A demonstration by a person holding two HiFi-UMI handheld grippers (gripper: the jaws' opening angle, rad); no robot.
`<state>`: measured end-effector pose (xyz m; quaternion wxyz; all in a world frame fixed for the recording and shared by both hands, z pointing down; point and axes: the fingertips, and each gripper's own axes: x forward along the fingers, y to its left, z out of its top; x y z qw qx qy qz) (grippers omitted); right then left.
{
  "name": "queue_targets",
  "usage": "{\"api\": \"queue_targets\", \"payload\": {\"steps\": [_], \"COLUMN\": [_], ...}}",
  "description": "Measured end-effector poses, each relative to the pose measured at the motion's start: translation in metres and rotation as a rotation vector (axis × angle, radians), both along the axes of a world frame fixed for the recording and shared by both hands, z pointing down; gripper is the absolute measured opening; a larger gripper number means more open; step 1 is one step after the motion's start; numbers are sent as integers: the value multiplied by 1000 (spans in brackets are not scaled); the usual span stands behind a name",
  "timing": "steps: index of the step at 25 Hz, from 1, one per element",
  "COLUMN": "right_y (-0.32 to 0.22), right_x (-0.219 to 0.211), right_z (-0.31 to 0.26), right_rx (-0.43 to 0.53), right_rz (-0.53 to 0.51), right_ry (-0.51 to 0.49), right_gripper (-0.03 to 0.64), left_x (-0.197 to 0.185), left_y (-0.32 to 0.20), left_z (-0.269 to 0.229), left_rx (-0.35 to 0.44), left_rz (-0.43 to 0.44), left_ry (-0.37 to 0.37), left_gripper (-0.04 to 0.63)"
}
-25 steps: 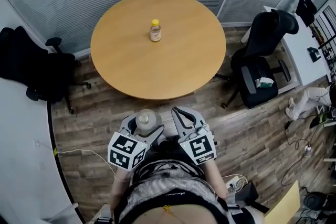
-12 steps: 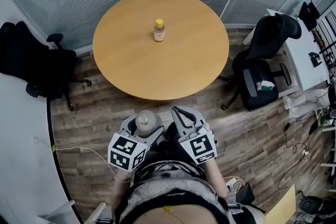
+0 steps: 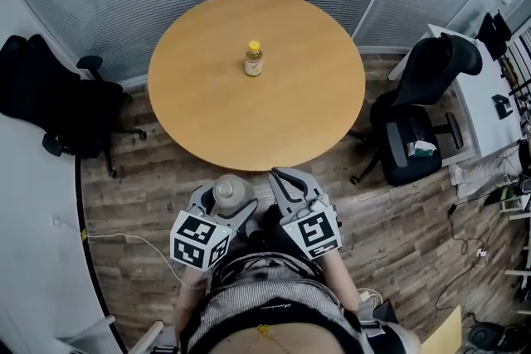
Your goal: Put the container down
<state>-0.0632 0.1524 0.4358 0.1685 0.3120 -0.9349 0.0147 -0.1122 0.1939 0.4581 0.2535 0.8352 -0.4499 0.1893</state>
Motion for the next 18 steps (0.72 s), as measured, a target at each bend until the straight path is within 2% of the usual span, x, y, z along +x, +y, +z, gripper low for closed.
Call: {"api": "queue_targets", "payload": {"steps": [18], "right_y": [-82], "right_x": [25], "right_z": [-7], "right_rx": [22], "right_rz": [-63], "right_ry": [-20], "right_gripper": [21], "left_x": [29], "left_y": [-78], "left_z": [-6], "left_rx": [16], "left_rz": [-42], "left_ry": [-29], "left_gripper": [339]}}
